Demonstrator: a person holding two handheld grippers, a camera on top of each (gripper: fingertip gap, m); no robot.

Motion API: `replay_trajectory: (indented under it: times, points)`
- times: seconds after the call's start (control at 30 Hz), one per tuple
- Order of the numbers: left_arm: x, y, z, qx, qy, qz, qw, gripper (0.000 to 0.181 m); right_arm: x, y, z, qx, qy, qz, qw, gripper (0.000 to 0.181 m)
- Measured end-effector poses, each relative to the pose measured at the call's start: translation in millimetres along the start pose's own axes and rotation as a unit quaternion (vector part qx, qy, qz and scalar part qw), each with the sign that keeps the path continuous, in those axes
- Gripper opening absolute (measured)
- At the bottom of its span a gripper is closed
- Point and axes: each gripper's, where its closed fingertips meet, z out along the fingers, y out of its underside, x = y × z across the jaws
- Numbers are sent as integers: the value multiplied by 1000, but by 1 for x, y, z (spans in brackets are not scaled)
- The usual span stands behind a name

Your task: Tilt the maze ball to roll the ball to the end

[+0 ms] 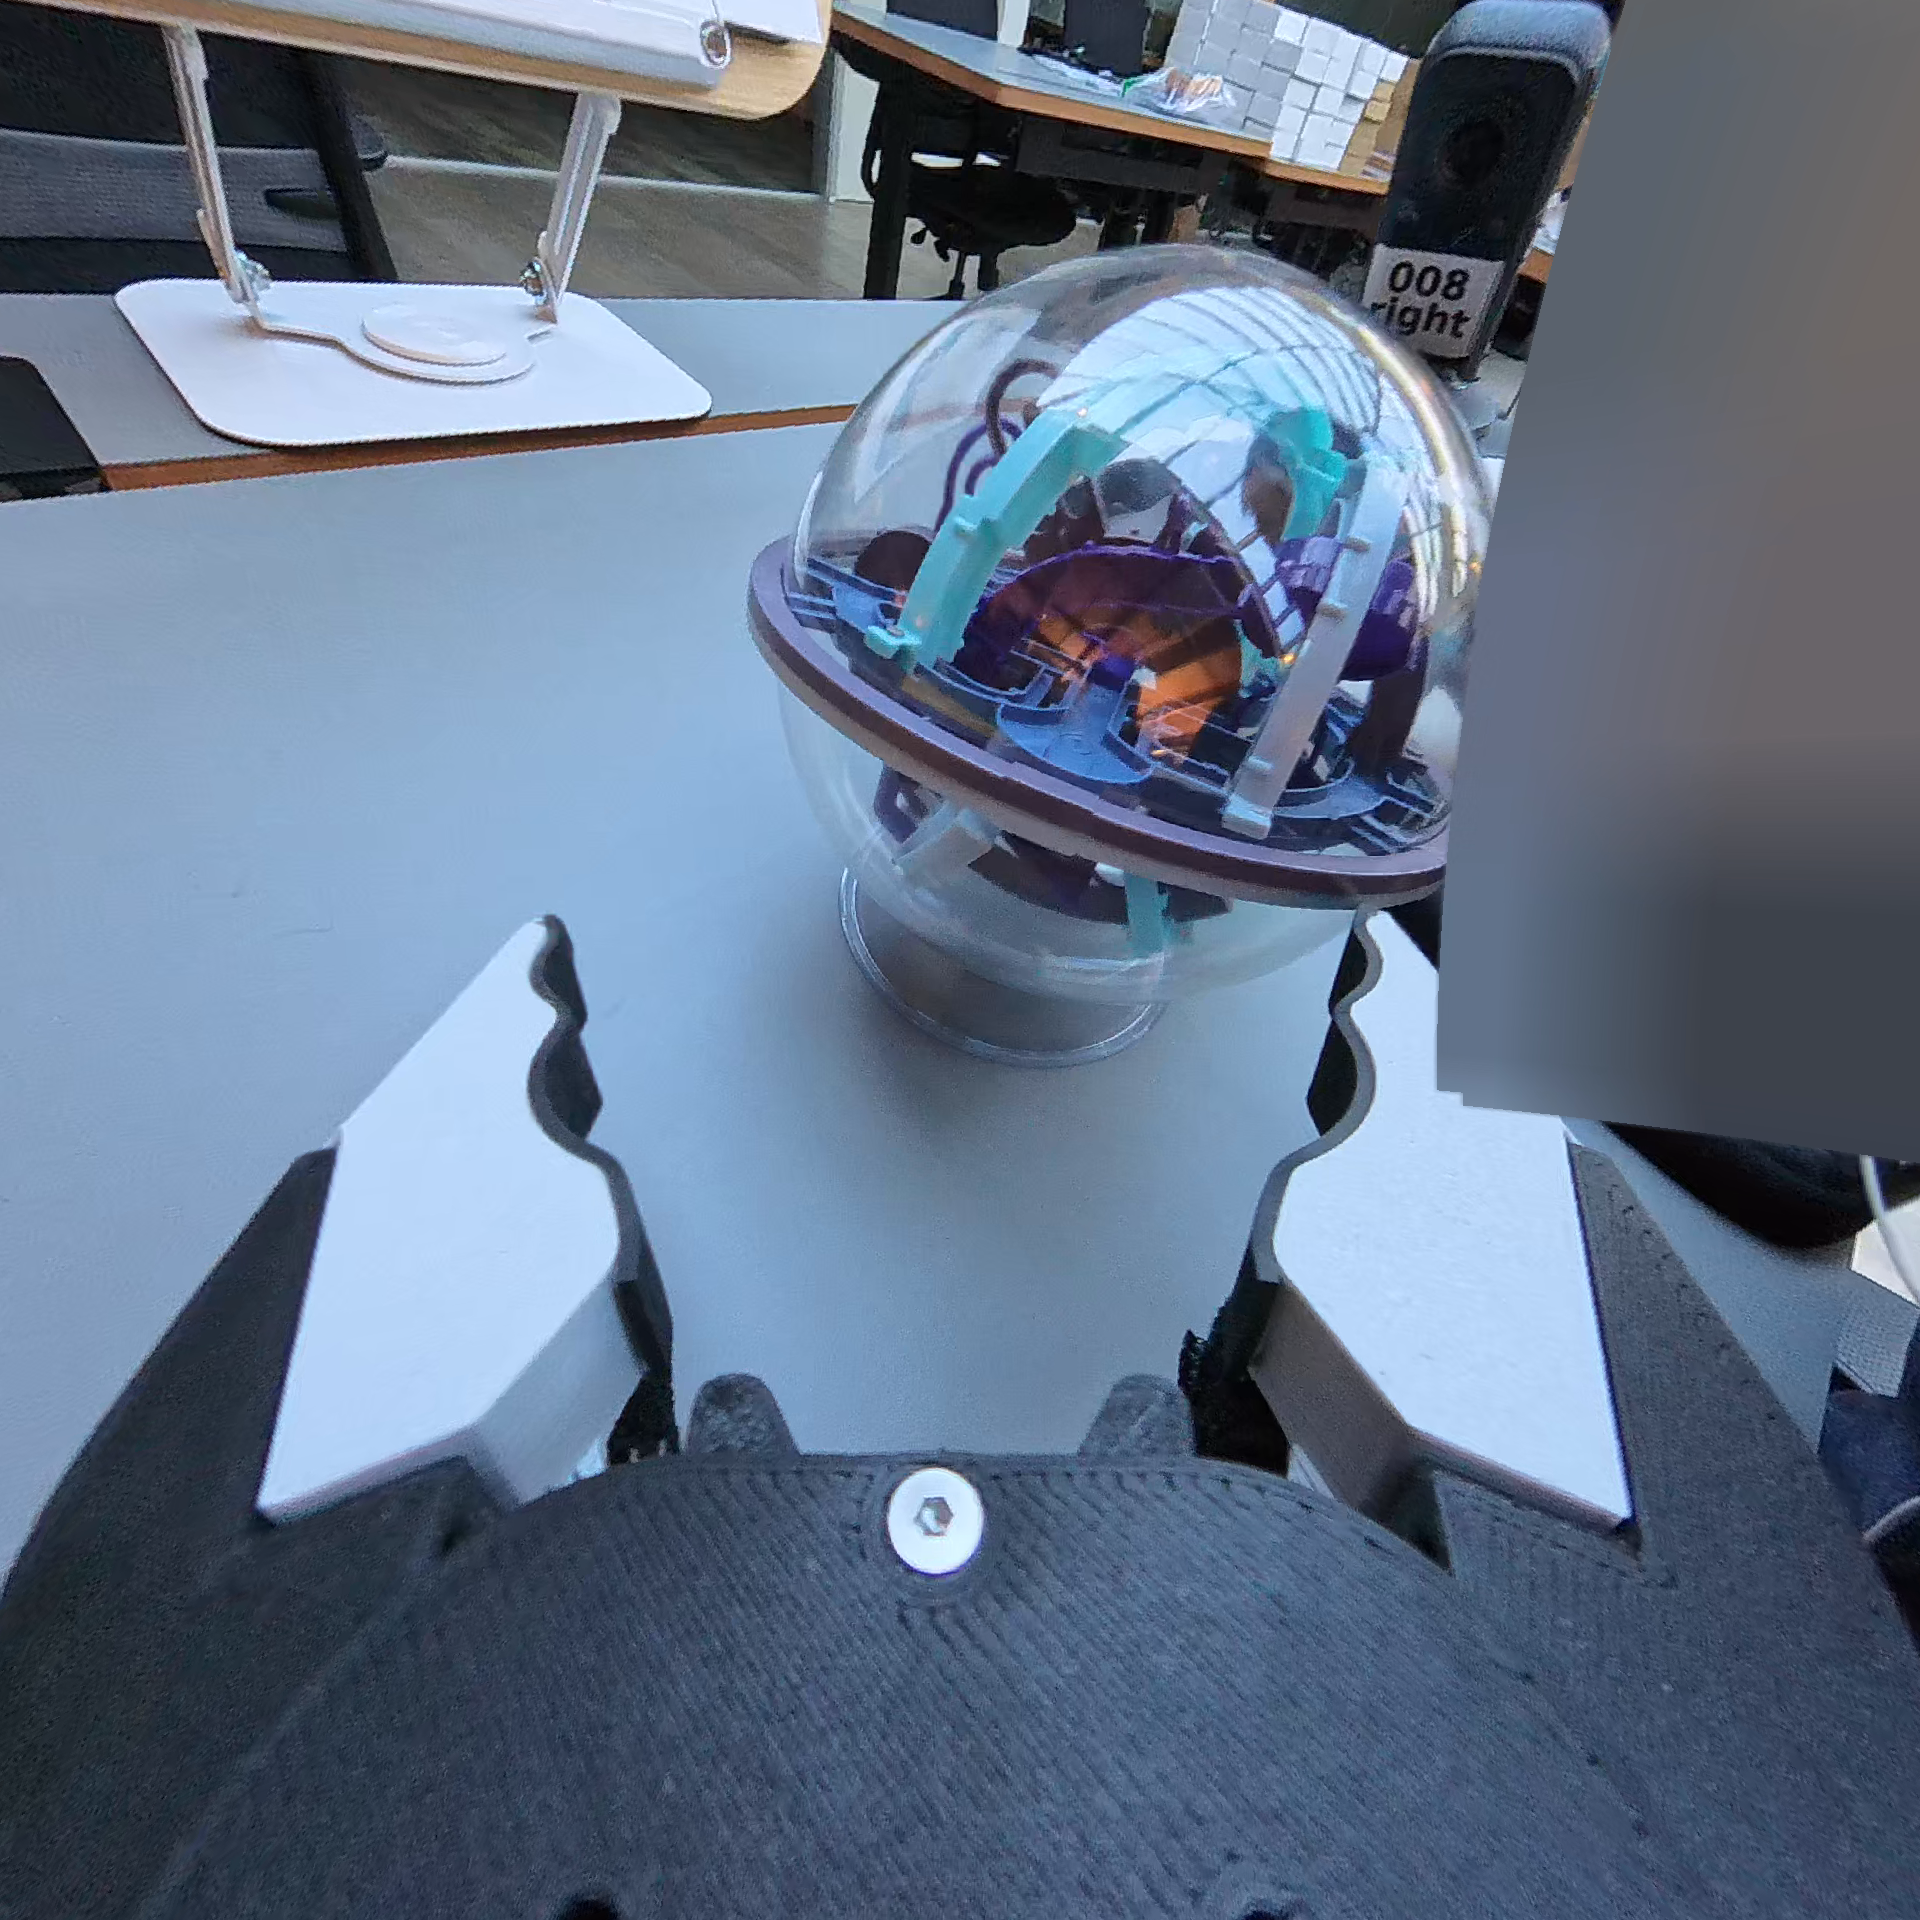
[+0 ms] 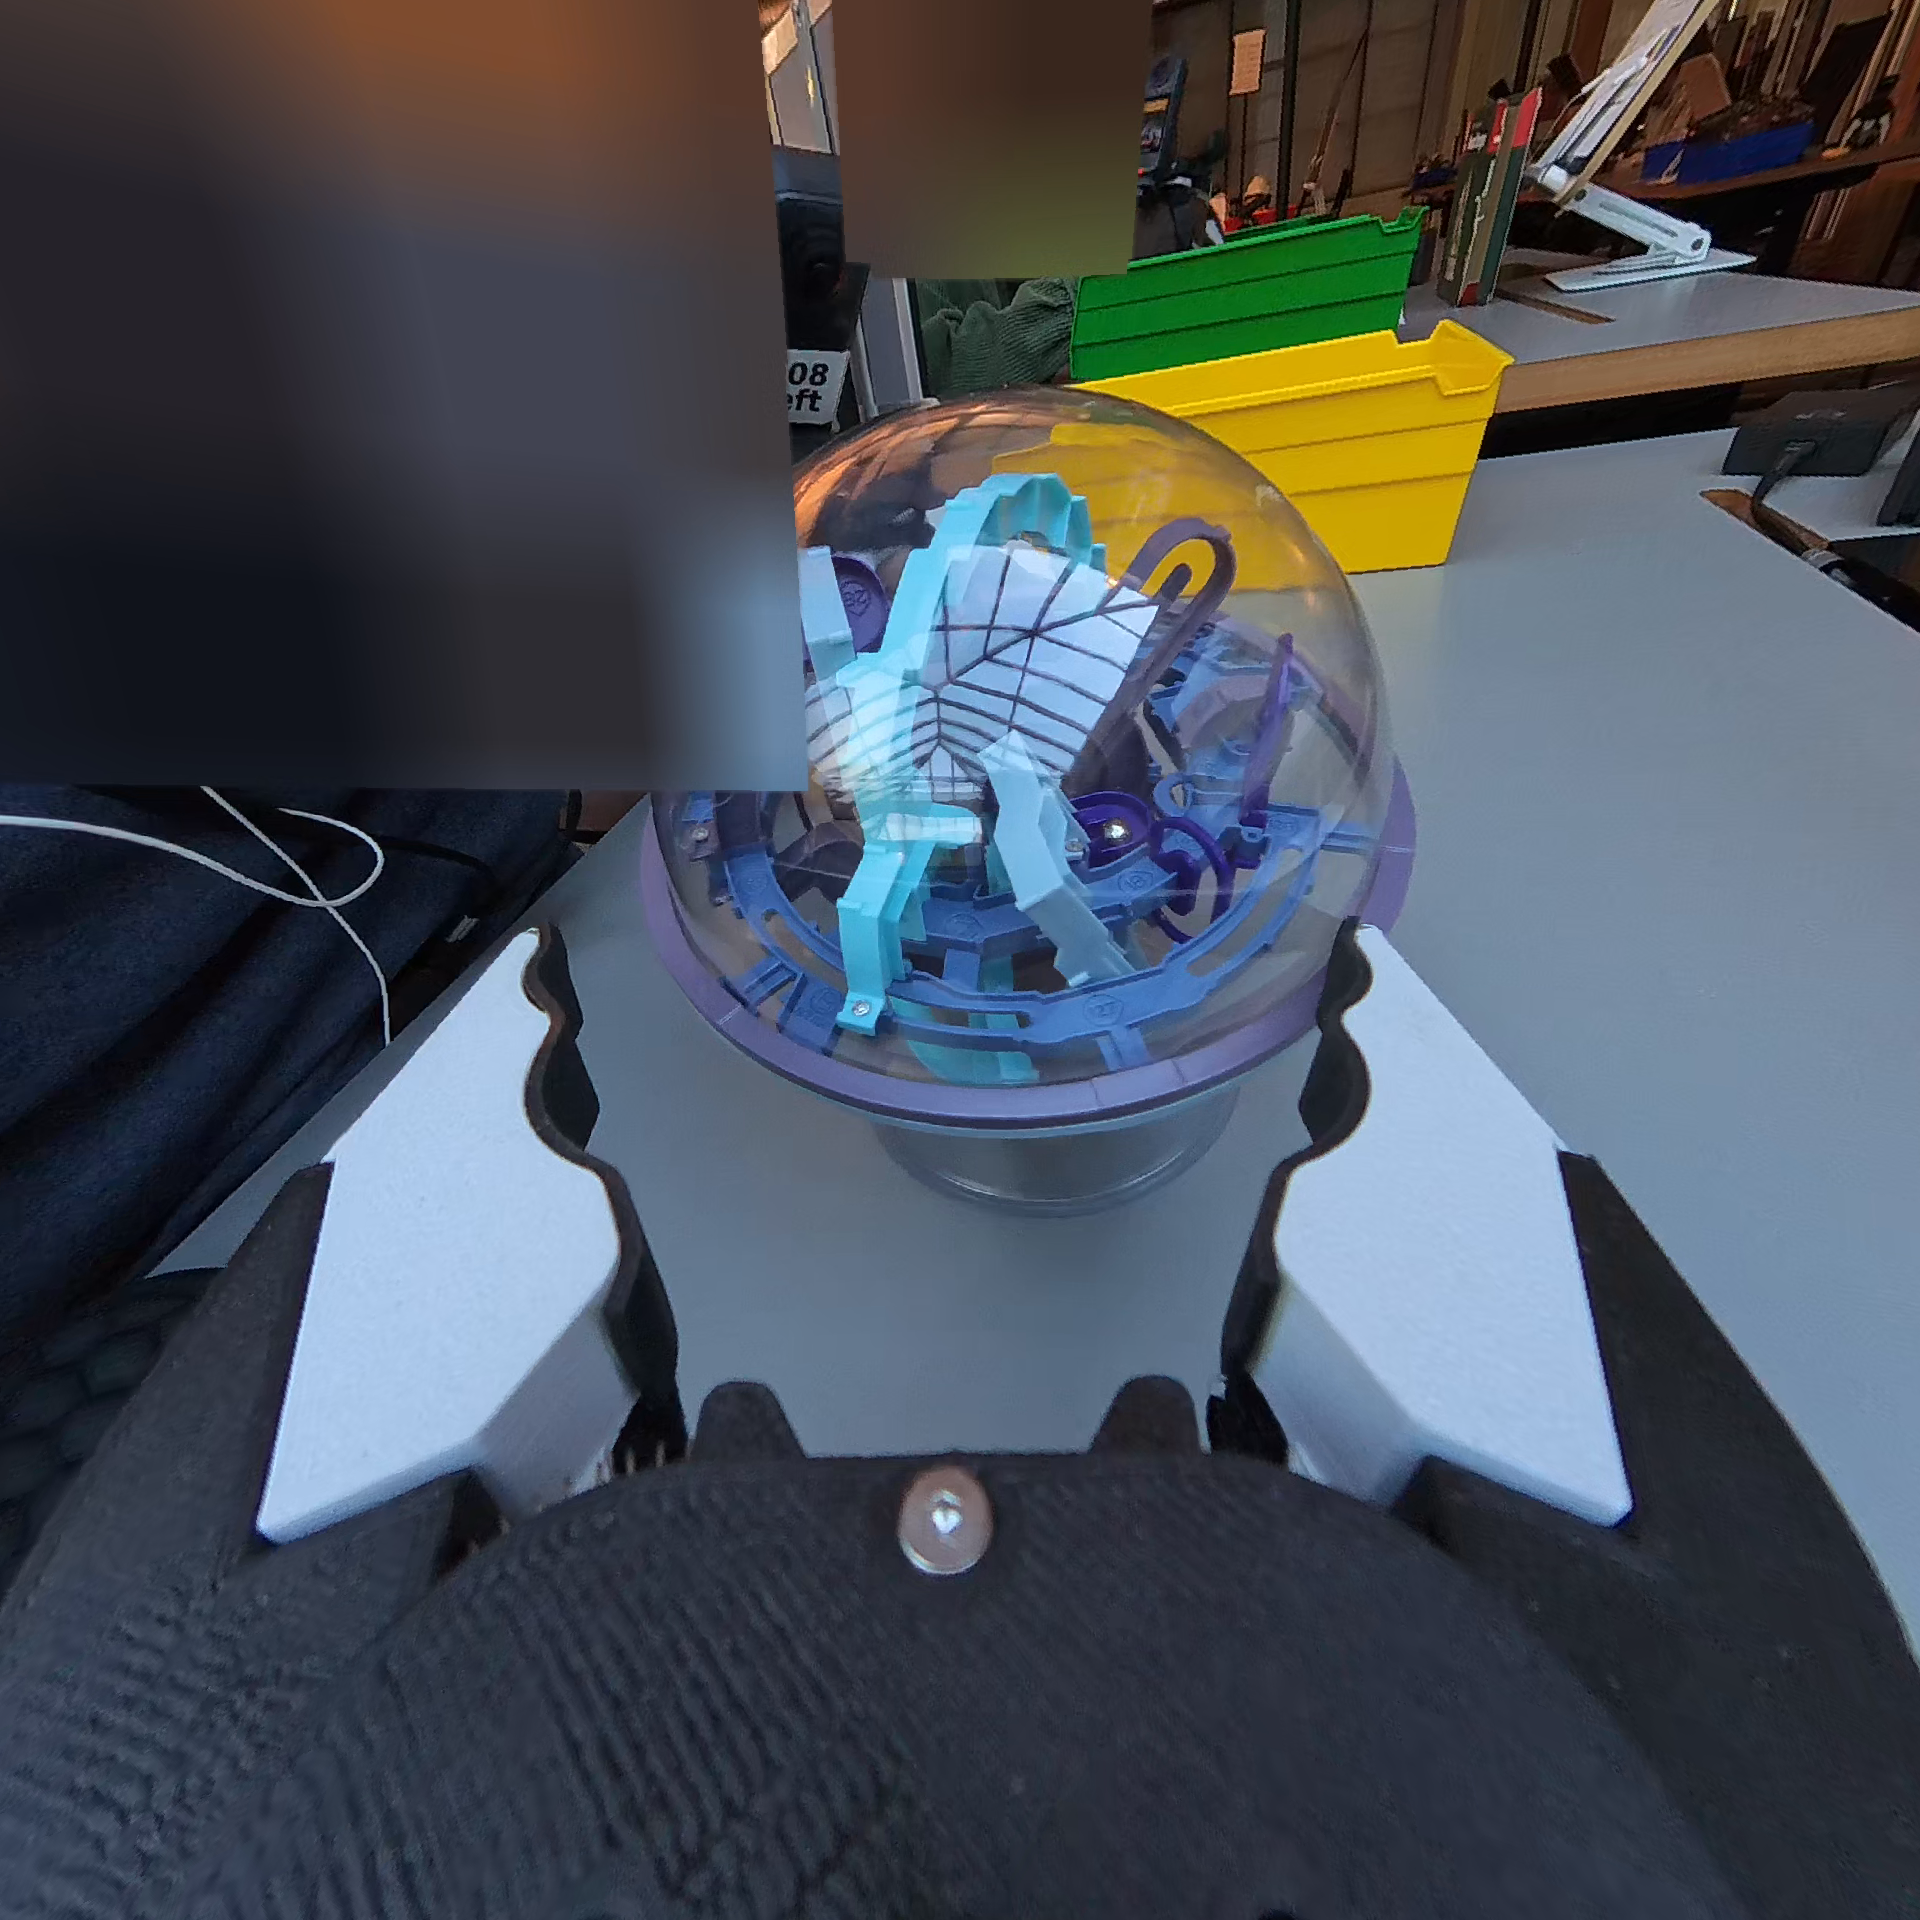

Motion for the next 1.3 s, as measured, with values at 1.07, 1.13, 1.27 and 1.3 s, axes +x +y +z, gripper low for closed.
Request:
replay_trajectory:
  times: [1.07, 1.13, 1.27, 1.3]
  points:
    - [-31, -3, -6, 1, -53, 18, 998, 155, -7, -6, -4, 35, 42, 8, 998, 145]
    - [-34, -2, -7, 3, -52, 13, 999, 155, -10, -6, -6, 34, 45, 5, 998, 144]
    - [-26, -5, -8, 16, -24, 23, 999, 152, -5, -5, -7, 27, 48, -8, 998, 144]
    - [-20, -6, -7, 17, -13, 28, 999, 151, -1, -7, -8, 28, 50, -15, 998, 144]
